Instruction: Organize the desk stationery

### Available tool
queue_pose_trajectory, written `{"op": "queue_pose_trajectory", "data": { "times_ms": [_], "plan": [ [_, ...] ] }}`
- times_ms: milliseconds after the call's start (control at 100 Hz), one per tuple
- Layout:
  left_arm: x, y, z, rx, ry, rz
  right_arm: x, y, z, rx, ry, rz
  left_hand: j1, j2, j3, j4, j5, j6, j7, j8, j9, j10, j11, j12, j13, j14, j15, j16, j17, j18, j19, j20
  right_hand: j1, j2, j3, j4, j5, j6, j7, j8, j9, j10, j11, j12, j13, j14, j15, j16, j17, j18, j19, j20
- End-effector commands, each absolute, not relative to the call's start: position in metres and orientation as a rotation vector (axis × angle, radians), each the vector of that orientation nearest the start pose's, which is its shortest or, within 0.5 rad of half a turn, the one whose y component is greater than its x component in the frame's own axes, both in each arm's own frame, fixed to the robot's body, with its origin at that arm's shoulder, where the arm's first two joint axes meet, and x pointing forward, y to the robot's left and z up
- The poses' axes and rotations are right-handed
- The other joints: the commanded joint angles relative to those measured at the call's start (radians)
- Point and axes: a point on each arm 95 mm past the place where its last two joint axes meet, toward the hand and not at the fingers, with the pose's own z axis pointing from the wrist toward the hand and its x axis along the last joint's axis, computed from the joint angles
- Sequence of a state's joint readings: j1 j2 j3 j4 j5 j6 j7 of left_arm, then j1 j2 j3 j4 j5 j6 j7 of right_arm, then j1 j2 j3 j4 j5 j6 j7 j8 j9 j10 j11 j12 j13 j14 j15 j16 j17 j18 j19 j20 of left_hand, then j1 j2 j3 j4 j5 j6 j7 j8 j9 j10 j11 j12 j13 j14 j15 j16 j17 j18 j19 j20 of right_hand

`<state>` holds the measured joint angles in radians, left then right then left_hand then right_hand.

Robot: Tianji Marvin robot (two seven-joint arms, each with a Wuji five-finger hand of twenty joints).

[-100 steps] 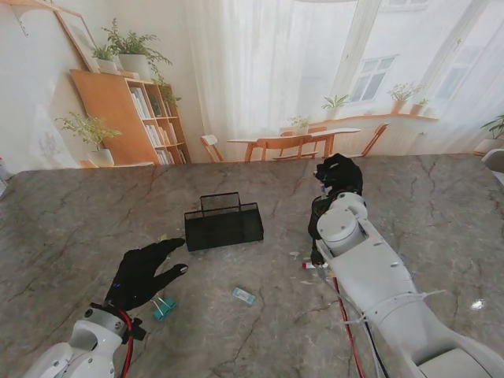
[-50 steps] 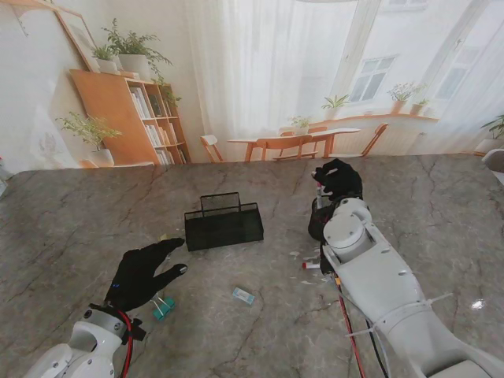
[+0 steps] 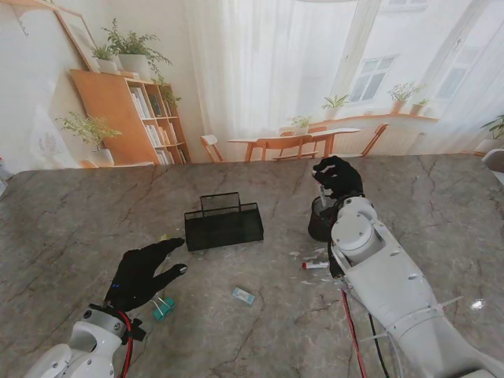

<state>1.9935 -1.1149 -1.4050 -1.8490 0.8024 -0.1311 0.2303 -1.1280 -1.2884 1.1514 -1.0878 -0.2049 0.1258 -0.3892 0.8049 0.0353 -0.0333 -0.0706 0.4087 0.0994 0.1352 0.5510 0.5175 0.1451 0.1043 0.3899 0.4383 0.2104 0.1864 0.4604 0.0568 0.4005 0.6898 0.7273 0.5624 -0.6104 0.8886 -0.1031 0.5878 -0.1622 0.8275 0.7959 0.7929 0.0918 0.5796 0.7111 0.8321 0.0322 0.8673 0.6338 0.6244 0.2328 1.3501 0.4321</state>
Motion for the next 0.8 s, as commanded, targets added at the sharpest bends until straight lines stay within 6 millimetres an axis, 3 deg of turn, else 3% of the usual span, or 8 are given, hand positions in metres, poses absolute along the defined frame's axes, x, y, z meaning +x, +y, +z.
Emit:
{"op": "queue_pose_trajectory", "data": {
  "times_ms": [0,120,200,350,510,790],
  "plan": [
    [0.291,0.018,-0.329,-1.41,1.206,-1.761,0.53,-0.03,-0.305,1.826,0.511,1.725,0.02,0.066,-0.012,0.02,0.024,-0.002,0.008,0.009,0.01,-0.008,0.001,0.005,0.014,-0.002,0.005,0.007,0.0,-0.006,0.023,0.029,-0.026,0.048,-0.037,0.052,-0.047,-0.007,-0.085,-0.009,-0.054,-0.013,-0.044,-0.023,-0.058,-0.006,-0.037,0.009,-0.049,0.01,0.004,0.038],
    [0.29,0.019,-0.329,-1.407,1.204,-1.762,0.529,-0.029,-0.304,1.83,0.539,1.729,0.021,0.067,-0.012,0.02,0.024,-0.002,0.008,0.009,0.008,-0.008,0.0,0.005,0.013,-0.002,0.005,0.007,-0.001,-0.007,0.022,0.029,-0.05,0.118,-0.097,0.1,-0.067,0.014,-0.216,0.024,-0.112,-0.015,-0.113,-0.05,-0.124,0.003,-0.103,-0.01,-0.131,0.019,-0.013,0.088],
    [0.29,0.019,-0.328,-1.406,1.202,-1.762,0.529,-0.03,-0.305,1.837,0.552,1.729,0.022,0.067,-0.012,0.02,0.024,-0.002,0.008,0.009,0.01,-0.008,0.001,0.005,0.014,-0.004,0.005,0.007,-0.001,-0.006,0.023,0.028,-0.052,0.123,-0.114,0.1,-0.095,0.02,-0.275,0.025,-0.147,-0.019,-0.158,-0.067,-0.169,0.007,-0.156,-0.028,-0.21,0.036,-0.05,0.1],
    [0.29,0.019,-0.328,-1.404,1.2,-1.763,0.528,-0.03,-0.304,1.841,0.566,1.753,0.021,0.066,-0.013,0.02,0.024,-0.001,0.008,0.009,0.009,-0.007,0.0,0.005,0.014,-0.003,0.005,0.007,-0.001,-0.006,0.023,0.028,-0.091,0.151,-0.198,0.084,-0.187,0.049,-0.443,-0.038,-0.237,-0.026,-0.289,-0.127,-0.279,0.01,-0.342,-0.1,-0.394,0.026,-0.186,0.099],
    [0.289,0.019,-0.328,-1.402,1.197,-1.767,0.522,-0.029,-0.285,1.781,0.592,1.834,0.02,0.067,-0.013,0.02,0.024,-0.003,0.007,0.009,0.01,-0.008,0.0,0.006,0.014,-0.004,0.005,0.007,-0.001,-0.005,0.023,0.028,-0.135,0.185,-0.291,0.069,-0.229,0.065,-0.541,-0.081,-0.261,-0.032,-0.375,-0.17,-0.305,0.009,-0.495,-0.169,-0.461,0.002,-0.274,0.078],
    [0.287,0.02,-0.327,-1.399,1.183,-1.785,0.493,-0.027,-0.247,1.558,0.773,1.993,0.019,0.066,-0.013,0.02,0.023,-0.002,0.007,0.009,0.009,-0.008,0.0,0.006,0.013,-0.003,0.004,0.007,-0.001,-0.006,0.022,0.028,-0.191,0.205,-0.323,0.059,-0.261,0.125,-0.602,-0.119,-0.293,-0.041,-0.416,-0.194,-0.387,0.0,-0.598,-0.208,-0.548,-0.021,-0.357,0.038]
  ]
}}
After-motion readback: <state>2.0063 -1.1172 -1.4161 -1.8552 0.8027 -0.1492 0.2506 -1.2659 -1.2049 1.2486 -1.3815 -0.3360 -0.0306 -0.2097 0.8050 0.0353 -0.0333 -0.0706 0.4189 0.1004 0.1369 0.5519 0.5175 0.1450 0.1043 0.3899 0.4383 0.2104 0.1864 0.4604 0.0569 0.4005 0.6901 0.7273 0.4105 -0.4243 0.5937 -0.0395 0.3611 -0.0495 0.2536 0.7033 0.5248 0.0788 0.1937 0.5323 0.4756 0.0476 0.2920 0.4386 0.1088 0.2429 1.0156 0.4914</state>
